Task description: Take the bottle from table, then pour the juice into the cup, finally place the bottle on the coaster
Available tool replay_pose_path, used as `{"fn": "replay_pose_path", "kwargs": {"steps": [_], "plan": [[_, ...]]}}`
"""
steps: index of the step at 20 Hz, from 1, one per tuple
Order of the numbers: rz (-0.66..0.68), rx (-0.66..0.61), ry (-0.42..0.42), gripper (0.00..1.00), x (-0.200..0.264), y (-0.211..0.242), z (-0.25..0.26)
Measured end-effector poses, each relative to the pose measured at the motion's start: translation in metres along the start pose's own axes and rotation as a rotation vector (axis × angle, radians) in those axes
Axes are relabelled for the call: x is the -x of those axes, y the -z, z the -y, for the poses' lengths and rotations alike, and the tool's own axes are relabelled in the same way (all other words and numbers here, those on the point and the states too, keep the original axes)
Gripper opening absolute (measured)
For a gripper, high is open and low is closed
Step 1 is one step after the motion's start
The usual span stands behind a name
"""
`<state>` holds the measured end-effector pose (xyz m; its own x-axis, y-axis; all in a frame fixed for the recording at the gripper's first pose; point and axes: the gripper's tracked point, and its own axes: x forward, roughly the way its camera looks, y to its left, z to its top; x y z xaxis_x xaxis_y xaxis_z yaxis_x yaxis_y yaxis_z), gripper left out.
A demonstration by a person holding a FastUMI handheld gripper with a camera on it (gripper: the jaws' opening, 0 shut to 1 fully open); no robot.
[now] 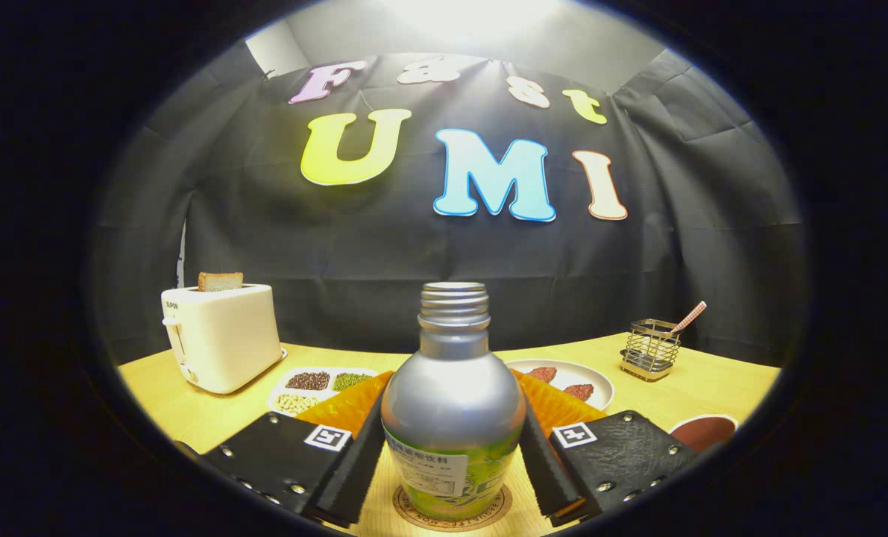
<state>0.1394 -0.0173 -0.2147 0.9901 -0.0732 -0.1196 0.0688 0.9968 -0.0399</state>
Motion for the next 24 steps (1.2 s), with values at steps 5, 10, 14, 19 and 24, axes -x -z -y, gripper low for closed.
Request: {"fn": "replay_pose_path", "kwargs": {"steps": [5, 10, 14, 19, 24], "plan": [[0.053, 0.032, -0.037, 0.99, 0.018, -0.045, -0.008], [0.081, 0.093, -0.041, 0.98, 0.055, -0.117, -0.001], [0.104, 0.058, -0.057, 0.98, 0.085, -0.187, 0.001], [0.126, 0.101, -0.090, 0.98, 0.121, -0.267, 0.002], [0.189, 0.112, -0.140, 0.98, 0.155, -0.313, 0.005]]}}
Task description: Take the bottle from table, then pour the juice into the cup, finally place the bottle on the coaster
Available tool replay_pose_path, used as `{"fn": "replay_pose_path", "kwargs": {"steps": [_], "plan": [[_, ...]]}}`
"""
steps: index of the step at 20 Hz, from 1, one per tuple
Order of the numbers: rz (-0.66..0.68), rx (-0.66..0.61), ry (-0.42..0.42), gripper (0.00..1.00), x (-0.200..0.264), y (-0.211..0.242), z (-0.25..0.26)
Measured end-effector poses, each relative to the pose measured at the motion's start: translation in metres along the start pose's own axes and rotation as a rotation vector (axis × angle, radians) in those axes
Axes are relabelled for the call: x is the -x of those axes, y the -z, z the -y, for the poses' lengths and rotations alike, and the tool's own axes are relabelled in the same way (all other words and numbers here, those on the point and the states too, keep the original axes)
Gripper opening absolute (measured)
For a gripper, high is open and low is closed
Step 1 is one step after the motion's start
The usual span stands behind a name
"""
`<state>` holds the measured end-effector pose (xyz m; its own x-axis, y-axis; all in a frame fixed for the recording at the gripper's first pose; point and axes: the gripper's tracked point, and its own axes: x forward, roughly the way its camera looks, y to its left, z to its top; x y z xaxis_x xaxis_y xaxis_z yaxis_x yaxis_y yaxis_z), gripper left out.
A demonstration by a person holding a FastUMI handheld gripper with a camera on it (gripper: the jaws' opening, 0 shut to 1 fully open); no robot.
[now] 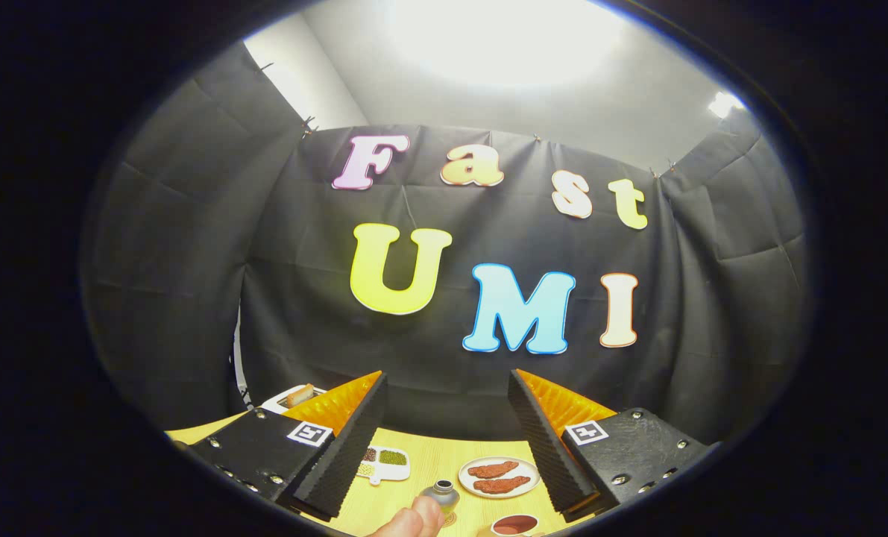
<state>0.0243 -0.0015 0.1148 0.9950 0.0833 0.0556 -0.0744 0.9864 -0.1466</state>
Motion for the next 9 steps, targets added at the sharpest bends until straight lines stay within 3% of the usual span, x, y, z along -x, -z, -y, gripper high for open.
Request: {"fn": "replay_pose_path", "kwargs": {"steps": [9], "plan": [[-0.019, -0.025, -0.031, 0.98, 0.023, 0.022, 0.033]]}}
